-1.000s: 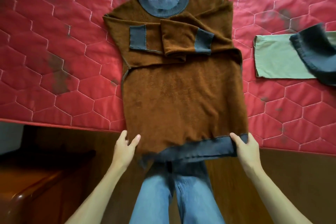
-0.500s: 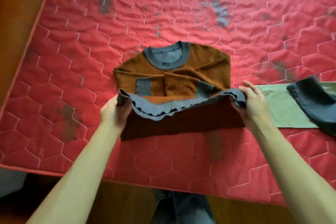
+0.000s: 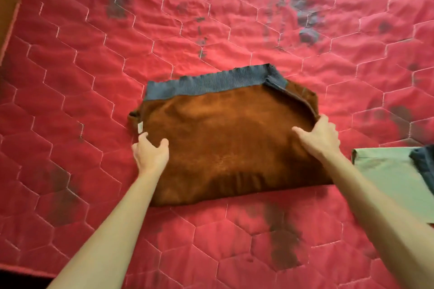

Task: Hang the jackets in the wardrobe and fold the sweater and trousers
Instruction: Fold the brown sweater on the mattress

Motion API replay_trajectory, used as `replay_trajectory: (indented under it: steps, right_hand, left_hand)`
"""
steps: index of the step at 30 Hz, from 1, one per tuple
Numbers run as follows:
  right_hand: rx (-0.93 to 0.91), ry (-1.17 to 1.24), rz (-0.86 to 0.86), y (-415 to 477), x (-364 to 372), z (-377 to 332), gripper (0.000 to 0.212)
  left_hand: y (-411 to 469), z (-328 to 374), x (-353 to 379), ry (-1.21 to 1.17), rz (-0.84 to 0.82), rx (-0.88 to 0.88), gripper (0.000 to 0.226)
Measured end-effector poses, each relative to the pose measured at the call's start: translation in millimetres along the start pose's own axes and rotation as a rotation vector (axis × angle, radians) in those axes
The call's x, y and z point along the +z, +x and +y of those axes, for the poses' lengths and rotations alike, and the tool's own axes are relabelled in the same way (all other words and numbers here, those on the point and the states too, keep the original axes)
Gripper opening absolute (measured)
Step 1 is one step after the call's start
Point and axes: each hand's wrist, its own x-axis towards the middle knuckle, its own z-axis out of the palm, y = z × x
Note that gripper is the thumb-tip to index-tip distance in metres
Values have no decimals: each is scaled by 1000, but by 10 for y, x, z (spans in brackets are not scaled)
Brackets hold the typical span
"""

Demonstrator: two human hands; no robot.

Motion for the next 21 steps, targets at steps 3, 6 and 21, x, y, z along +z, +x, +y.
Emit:
replay_trajectory:
  steps: [3, 6, 21]
  right_hand:
    - [64, 52, -75, 12, 24, 296, 84]
    - [43, 154, -256, 48, -67, 428, 60]
    - [-232, 558, -354, -955, -31, -596, 15]
  left_hand:
    - [-17, -126, 163, 178, 97, 88, 63]
    - [10, -196, 260, 324, 135, 169, 63]
    - [-40, -200, 216, 149, 116, 342, 43]
